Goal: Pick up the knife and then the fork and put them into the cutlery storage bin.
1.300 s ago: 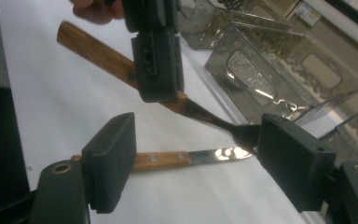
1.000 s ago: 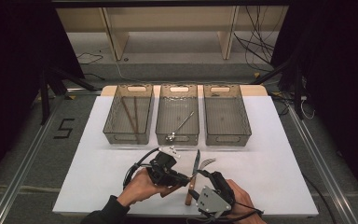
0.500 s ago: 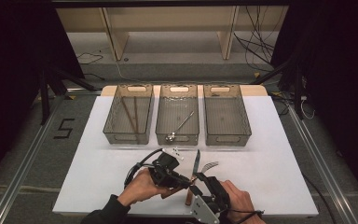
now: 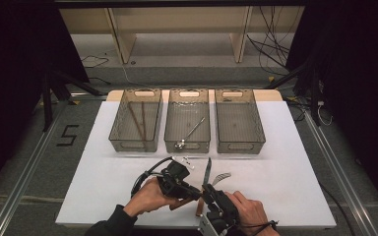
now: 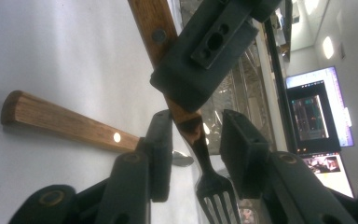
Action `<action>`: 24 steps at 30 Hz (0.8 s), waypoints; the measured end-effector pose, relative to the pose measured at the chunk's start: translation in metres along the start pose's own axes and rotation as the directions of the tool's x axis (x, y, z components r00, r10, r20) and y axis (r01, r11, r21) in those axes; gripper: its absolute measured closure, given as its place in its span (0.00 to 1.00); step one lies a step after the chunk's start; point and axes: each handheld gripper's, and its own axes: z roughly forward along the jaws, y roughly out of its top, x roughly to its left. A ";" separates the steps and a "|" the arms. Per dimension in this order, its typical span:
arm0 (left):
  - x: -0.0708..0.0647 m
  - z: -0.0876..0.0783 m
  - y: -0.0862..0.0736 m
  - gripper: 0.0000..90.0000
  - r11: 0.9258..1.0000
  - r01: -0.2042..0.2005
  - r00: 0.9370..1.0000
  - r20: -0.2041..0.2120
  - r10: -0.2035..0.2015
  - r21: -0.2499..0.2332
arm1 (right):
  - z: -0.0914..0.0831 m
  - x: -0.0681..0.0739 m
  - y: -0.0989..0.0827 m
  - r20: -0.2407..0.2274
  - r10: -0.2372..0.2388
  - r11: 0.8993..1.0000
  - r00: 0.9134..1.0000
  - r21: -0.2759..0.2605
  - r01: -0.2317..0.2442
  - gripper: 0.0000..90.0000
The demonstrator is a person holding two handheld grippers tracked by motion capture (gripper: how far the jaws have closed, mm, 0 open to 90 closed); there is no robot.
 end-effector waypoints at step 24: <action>0.004 -0.019 0.000 0.71 0.997 0.060 0.998 0.017 -0.060 -0.045 | 0.001 0.006 0.002 -0.006 -0.114 0.993 0.993 0.019 0.114 0.89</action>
